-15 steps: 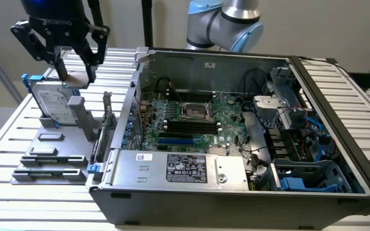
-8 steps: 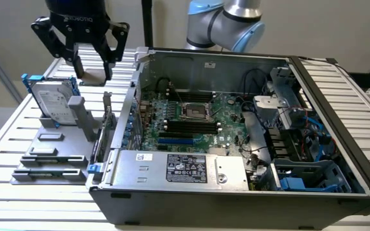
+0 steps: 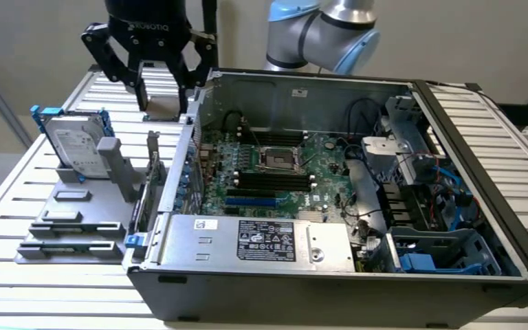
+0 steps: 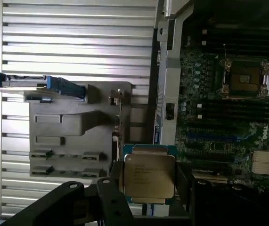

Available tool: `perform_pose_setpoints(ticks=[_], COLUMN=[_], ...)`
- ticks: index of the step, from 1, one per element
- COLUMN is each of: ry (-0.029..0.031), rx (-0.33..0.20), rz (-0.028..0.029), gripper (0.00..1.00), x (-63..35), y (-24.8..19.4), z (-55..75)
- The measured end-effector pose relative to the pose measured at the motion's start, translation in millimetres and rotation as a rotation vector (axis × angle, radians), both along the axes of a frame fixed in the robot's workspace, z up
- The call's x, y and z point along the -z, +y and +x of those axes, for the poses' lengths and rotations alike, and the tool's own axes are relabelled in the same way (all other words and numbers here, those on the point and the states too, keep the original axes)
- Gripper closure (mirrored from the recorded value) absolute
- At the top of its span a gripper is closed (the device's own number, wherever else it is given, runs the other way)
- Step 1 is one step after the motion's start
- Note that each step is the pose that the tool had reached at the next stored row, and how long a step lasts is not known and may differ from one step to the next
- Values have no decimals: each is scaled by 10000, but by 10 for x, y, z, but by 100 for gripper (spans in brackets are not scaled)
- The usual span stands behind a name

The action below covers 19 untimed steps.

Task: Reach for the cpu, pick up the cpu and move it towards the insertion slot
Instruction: 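Pick up the cpu and move it towards the insertion slot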

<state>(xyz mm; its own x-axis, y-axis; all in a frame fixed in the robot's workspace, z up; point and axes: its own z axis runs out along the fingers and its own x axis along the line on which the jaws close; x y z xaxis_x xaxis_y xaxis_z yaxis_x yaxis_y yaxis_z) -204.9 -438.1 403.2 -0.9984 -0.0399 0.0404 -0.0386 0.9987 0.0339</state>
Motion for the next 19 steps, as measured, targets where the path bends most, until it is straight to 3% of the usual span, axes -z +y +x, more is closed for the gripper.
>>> perform_pose_setpoints(ticks=[11, 19], ry=[-1, 1], rx=[0, 0], rz=[255, 270], gripper=[46, 46], x=[0, 4], y=[0, 22], z=[501, 865])
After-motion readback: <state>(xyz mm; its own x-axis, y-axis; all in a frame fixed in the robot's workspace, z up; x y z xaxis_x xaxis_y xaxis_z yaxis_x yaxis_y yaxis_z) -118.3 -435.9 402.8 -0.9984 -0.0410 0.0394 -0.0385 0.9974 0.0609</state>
